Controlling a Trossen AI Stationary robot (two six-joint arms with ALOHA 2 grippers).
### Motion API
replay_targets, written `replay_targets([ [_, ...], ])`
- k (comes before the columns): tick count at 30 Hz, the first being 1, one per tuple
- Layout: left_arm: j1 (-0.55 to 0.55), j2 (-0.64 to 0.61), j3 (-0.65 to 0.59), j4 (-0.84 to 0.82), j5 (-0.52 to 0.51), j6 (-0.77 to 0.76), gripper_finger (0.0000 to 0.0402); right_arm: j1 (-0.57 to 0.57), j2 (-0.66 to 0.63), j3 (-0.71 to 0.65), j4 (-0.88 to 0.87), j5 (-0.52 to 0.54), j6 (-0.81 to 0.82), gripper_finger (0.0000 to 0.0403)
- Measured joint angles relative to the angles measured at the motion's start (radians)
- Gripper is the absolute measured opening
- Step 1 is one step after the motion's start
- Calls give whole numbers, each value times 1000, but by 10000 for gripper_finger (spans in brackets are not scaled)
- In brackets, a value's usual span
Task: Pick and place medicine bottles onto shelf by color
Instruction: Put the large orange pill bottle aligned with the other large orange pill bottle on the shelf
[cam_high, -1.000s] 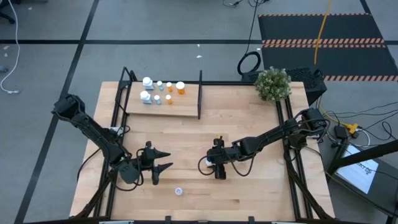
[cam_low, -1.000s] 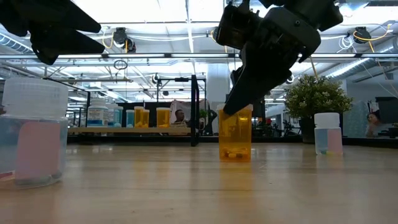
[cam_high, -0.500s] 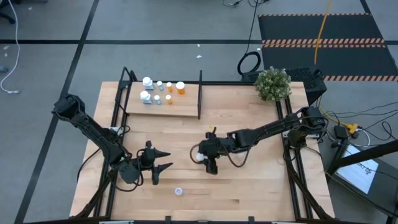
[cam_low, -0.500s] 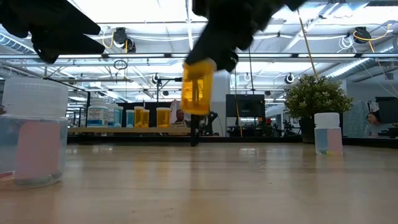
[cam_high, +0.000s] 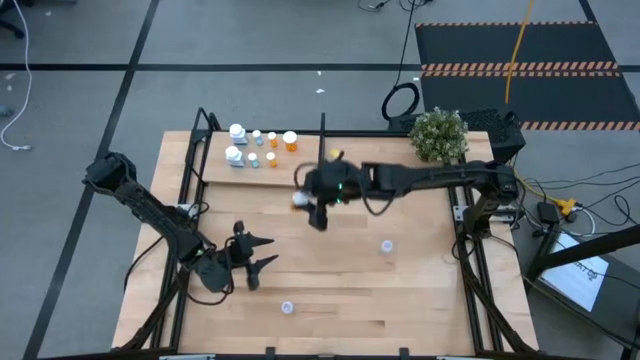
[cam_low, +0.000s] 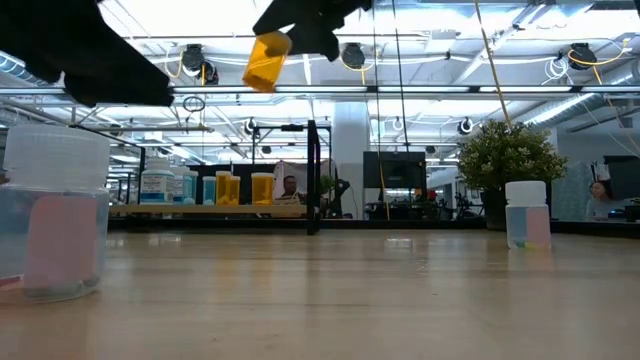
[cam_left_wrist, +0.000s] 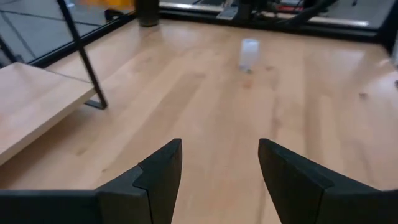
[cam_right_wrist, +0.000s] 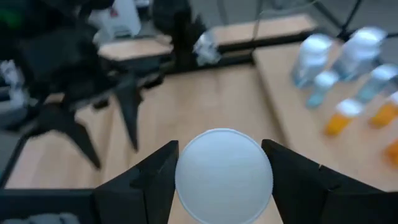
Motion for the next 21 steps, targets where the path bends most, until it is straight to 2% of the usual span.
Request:
replay_targets([
  [7,47,0,-35,-11,0,-39,211,-102,0,70,0,-2,-78,214],
  [13,79,0,-114,103,1,-48,211,-199,14,111,34,-56,-90,214],
  [21,108,0,-131,131,23,2,211,-276,120,195,30,-108,-113,215],
])
